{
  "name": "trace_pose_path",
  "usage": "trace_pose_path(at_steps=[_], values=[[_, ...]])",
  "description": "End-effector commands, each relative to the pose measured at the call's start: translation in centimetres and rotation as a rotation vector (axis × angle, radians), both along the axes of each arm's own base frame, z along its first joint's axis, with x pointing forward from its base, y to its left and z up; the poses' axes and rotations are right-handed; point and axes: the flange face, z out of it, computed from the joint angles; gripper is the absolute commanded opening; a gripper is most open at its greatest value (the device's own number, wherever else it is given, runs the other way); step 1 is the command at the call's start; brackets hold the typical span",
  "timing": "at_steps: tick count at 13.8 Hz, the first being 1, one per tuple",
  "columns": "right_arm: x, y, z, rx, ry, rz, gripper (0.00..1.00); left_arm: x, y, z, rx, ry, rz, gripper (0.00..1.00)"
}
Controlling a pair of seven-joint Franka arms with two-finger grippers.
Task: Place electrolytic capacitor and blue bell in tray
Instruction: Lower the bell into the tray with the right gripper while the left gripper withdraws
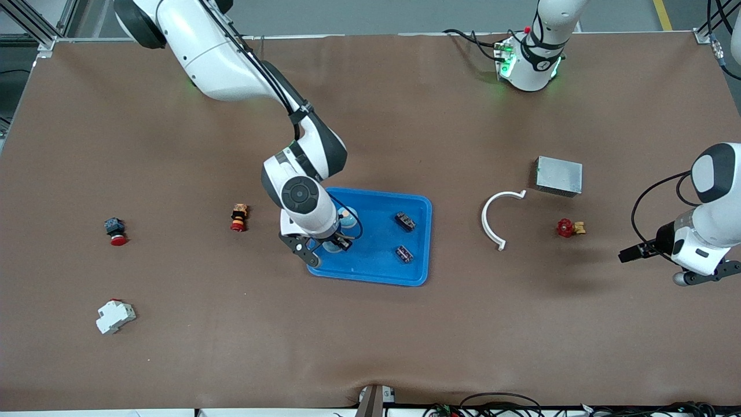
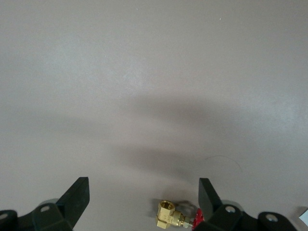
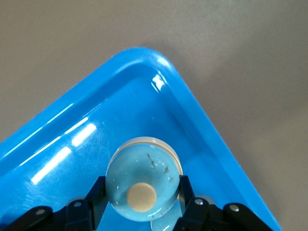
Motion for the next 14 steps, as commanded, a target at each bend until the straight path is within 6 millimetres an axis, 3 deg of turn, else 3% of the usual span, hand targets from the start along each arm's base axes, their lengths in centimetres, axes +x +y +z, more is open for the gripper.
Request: trace_pose_path(at_steps=[1, 3, 7, 14], values=[[-0.1, 1.4, -1.2, -0.041, -0.02, -0.019, 0.0, -0.9, 0.0, 2.6, 0.06, -0.009, -0.088, 1.0], [-0.7, 2.1, -1.3, -0.046, -0.022, -0.018, 0.0, -2.6, 1.2, 4.7, 0.042, 0.0, -0.141, 1.0], [-0.8, 2.3, -1.7, -0.047, -0.021, -0.023, 0.0, -3.3, 0.3, 9.3, 0.019, -0.052, -0.162, 1.0], [0.5, 2.5, -3.6, -0.039, -0.058, -0.042, 0.0, -5.3, -4.0, 17.6, 0.082, -0.152, -0.151, 1.0]])
